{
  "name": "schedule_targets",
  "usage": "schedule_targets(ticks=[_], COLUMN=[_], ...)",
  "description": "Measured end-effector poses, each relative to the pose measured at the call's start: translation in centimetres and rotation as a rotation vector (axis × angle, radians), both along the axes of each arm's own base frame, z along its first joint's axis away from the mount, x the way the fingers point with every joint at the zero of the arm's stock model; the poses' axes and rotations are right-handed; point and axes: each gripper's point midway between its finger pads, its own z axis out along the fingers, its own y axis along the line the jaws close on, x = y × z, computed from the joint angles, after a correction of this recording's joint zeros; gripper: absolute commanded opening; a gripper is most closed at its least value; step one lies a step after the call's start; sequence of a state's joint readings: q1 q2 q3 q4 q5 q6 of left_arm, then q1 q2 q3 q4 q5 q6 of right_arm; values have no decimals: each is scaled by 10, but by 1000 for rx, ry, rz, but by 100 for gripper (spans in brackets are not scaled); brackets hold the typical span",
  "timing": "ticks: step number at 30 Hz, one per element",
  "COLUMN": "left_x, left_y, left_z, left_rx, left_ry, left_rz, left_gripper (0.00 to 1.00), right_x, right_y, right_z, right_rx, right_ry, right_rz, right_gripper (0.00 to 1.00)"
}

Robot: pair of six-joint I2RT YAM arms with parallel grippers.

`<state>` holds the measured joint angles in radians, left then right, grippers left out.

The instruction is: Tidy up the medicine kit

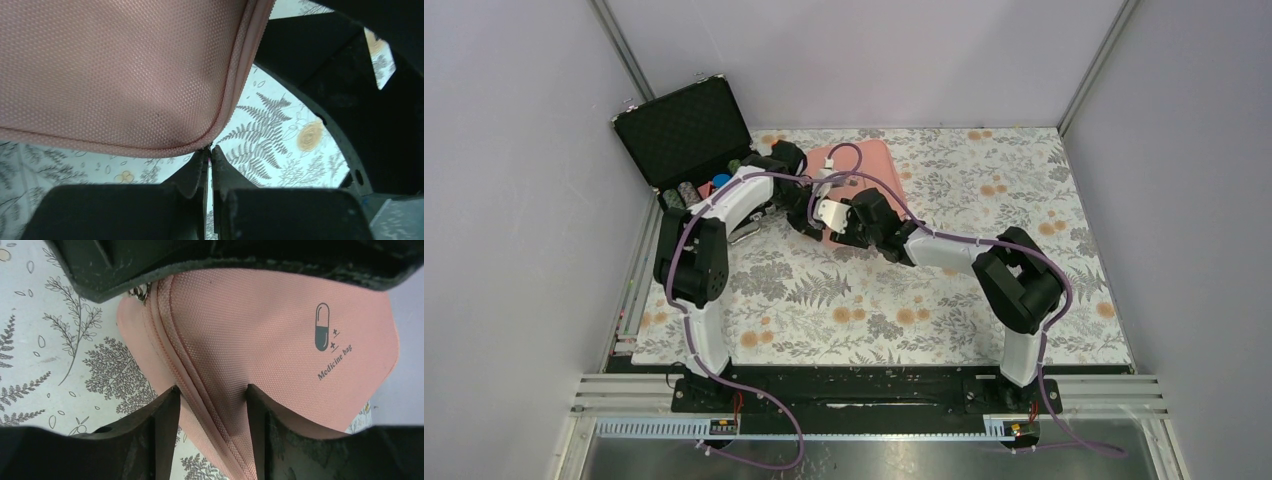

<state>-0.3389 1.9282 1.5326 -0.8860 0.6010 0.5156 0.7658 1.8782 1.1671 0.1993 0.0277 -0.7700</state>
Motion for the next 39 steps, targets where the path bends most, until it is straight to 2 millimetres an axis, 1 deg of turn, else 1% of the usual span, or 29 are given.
schedule_targets(ticks=[2,5,7,8,10,11,12,13,14,15,17,19,20,22,23,25,27,28,30,32,34,35,37,39], left_x=[0,-2,-9,-13,-19,-22,-25,-27,-29,-30,-33,-36,-37,-40,-42,-45,-48,-49,-52,-52,-49,-47,-37,-25], left_y=[-5,-14,-22,-25,-28,-29,-29,-28,-26,-24,-19,-15,-13,-8,-6,-2,7,10,20,35,52,62,83,104], left_z=[-1,-1,1,2,2,0,-2,-2,-3,-3,-3,-2,-2,-3,-3,-3,-4,-3,-4,-4,-4,-5,-8,-11], left_rx=[-21,-60,-83,-86,-86,-84,-82,-81,-81,-79,-73,-68,-66,-56,-50,-33,-1,12,42,72,106,125,170,222], left_ry=[42,103,134,147,162,167,173,175,175,173,170,170,170,167,163,149,130,122,103,84,72,67,40,0], left_rz=[23,44,36,30,19,15,13,14,18,21,29,35,40,45,46,48,53,52,56,72,98,115,150,187], left_gripper=[0,0,0,0,0,0,0,0,0,0,0,0,0,0,0,0,0,0,0,0,0,0,0,0], right_x=[0,-3,-13,-22,-36,-40,-41,-40,-36,-30,-15,2,11,27,36,53,62,63,55,41,25,13,-23,-61], right_y=[-2,-8,-16,-22,-32,-36,-42,-48,-59,-68,-87,-105,-112,-119,-121,-120,-117,-116,-109,-100,-92,-87,-73,-52], right_z=[-1,1,7,13,30,40,57,69,84,93,104,102,96,83,75,58,41,31,17,9,7,5,6,9], right_rx=[-6,2,24,40,91,123,181,225,287,330,406,463,493,539,569,622,666,683,716,751,778,782,758,704], right_ry=[3,8,27,49,84,98,117,125,144,155,178,215,247,313,357,443,528,578,677,766,826,852,892,911], right_rz=[-6,-23,-31,-32,-36,-42,-54,-70,-99,-132,-206,-301,-350,-422,-458,-517,-559,-581,-607,-614,-603,-589,-531,-442], right_gripper=[62,76,82,84,87,87,87,88,89,90,90,89,86,77,73,68,64,63,62,62,63,65,69,70])
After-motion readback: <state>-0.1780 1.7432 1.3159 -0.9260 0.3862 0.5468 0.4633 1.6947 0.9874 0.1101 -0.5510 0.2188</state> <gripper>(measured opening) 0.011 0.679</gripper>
